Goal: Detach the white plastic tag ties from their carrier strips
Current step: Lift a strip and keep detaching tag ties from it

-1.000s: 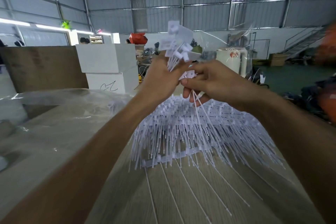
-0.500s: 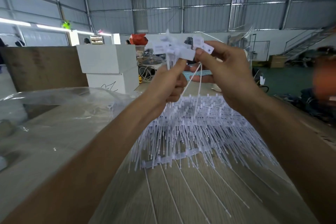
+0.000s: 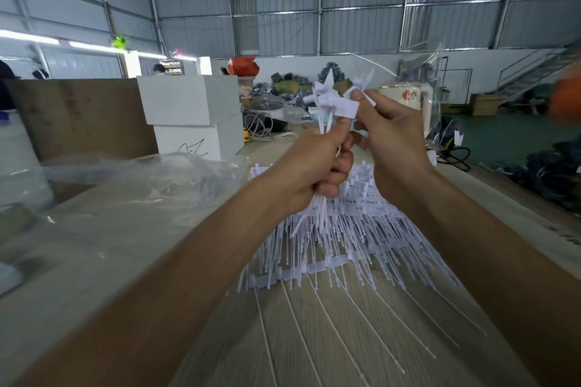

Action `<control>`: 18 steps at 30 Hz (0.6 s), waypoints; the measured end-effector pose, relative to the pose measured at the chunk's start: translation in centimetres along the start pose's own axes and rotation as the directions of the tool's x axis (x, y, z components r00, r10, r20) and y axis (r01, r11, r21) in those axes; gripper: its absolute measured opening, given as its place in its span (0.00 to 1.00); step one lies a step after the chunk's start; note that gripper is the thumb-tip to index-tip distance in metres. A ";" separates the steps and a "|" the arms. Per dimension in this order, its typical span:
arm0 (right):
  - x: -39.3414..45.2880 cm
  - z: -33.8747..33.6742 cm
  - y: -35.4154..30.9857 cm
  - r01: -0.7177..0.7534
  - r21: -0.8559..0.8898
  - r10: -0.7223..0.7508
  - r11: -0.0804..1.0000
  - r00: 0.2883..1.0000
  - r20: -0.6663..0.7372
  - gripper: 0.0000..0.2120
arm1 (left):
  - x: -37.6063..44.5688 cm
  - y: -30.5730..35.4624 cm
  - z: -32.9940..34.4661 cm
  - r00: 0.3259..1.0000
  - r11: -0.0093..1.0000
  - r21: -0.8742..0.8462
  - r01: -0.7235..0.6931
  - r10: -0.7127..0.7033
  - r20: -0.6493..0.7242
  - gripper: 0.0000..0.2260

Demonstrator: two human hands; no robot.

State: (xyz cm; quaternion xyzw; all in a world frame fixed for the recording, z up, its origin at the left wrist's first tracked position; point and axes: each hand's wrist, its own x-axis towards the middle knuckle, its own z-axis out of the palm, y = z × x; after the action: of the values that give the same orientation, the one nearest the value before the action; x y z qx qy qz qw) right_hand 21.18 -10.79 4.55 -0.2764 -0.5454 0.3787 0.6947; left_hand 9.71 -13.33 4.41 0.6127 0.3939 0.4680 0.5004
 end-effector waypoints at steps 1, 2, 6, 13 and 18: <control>0.0 -0.2 0.0 -0.017 0.006 0.017 1.000 1.000 0.018 0.12 | 0.1 0.1 -0.2 1.000 1.000 0.021 -0.004 0.004 -0.007 0.19; 0.1 -0.3 0.0 -0.039 0.013 0.038 0.999 0.999 0.026 0.13 | 0.1 0.3 -0.4 1.000 0.999 0.045 -0.011 0.012 -0.011 0.18; 0.5 -0.4 -0.2 -0.117 -0.004 0.117 0.993 0.990 0.074 0.11 | -0.5 1.3 -1.4 0.999 0.977 0.207 -0.042 0.040 0.013 0.14; -0.4 -0.1 0.0 -0.026 -0.223 0.122 0.975 0.896 0.428 0.11 | -4.3 1.2 -6.8 0.938 0.862 0.480 -0.163 0.286 -0.196 0.19; -0.8 0.1 0.2 0.090 -0.355 0.122 0.931 0.839 0.531 0.12 | -10.8 -2.4 -18.2 0.800 0.648 0.742 -0.173 0.531 -0.278 0.15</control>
State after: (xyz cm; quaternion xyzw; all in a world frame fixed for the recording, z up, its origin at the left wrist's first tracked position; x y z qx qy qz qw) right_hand 20.95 -11.36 3.96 -0.2864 -0.7784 0.3391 0.4439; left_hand -10.63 -18.70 1.23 0.6853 0.5152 0.5143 0.0219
